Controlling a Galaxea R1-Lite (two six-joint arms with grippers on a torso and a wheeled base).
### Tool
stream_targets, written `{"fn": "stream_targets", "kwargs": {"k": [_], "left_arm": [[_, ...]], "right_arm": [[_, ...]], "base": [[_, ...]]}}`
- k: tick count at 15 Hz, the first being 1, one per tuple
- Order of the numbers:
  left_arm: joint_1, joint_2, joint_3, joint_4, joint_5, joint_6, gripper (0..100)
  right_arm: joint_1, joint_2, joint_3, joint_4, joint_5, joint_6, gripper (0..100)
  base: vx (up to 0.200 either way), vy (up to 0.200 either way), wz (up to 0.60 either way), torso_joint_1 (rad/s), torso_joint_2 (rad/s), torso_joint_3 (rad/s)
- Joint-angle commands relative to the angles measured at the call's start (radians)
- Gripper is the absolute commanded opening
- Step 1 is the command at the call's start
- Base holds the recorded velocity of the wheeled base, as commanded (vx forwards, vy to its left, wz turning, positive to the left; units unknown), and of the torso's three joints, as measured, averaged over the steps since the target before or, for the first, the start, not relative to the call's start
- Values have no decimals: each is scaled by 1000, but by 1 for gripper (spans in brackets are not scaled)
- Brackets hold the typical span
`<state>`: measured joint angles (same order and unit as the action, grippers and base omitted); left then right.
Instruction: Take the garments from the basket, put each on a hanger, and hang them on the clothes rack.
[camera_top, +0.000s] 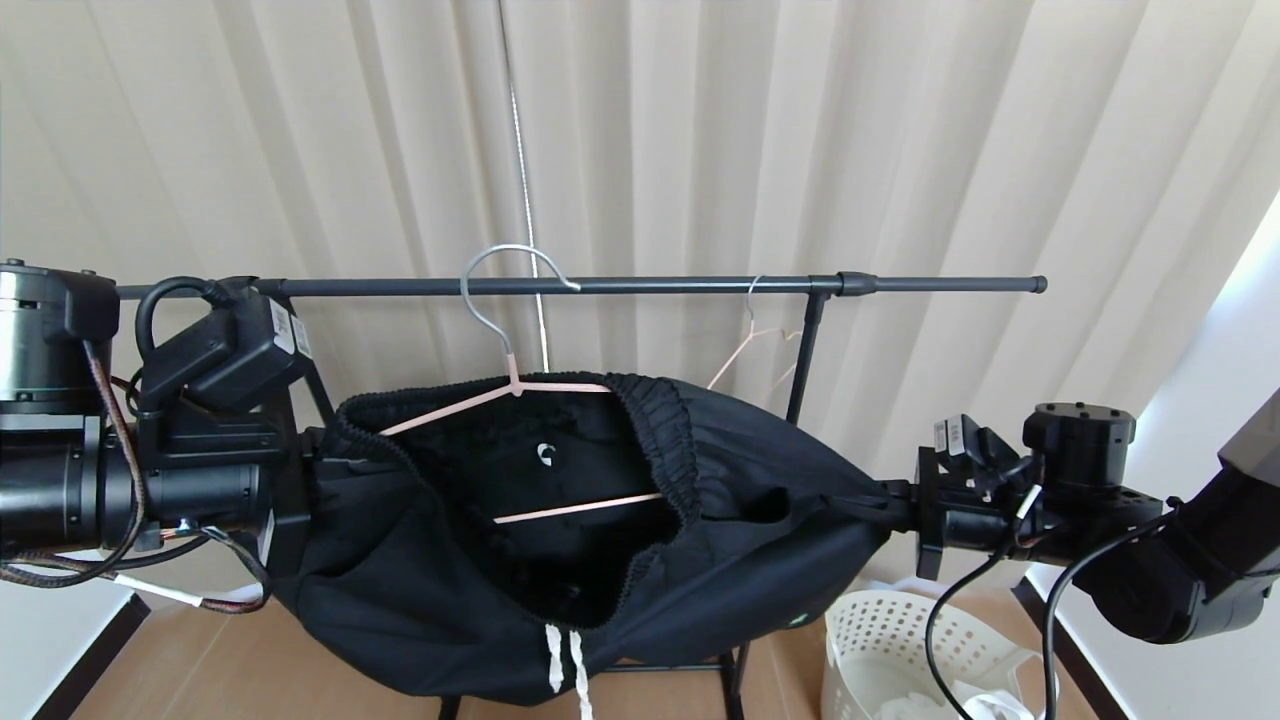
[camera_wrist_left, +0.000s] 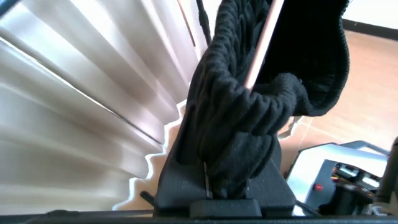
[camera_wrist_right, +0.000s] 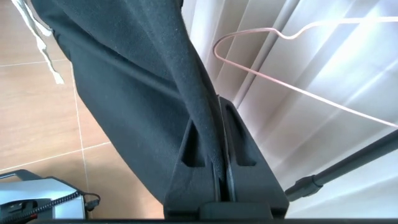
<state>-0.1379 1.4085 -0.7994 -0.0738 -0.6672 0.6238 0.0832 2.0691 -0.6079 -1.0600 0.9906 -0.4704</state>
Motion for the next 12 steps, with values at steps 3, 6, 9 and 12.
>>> {"fn": "stream_targets", "kwargs": {"k": [3,6,9,12], "left_arm": [[20,0,9,0,0,-27,0],[55,6,25,0,1,-29,0],[75,23,39,0,3,-27,0],[73,63,62,-1,26,-23,0]], "right_arm": [[1,-26,7,-5,2,-1,100],[3,-69,39,-43,2,-2,100],[27,-115,54,-60,2,3,100],[47,-149,54,-57,-1,26,100]], "base": [[0,0,0,0,0,0],[0,0,0,0,0,0],[0,0,0,0,0,0],[0,0,0,0,0,0]]}}
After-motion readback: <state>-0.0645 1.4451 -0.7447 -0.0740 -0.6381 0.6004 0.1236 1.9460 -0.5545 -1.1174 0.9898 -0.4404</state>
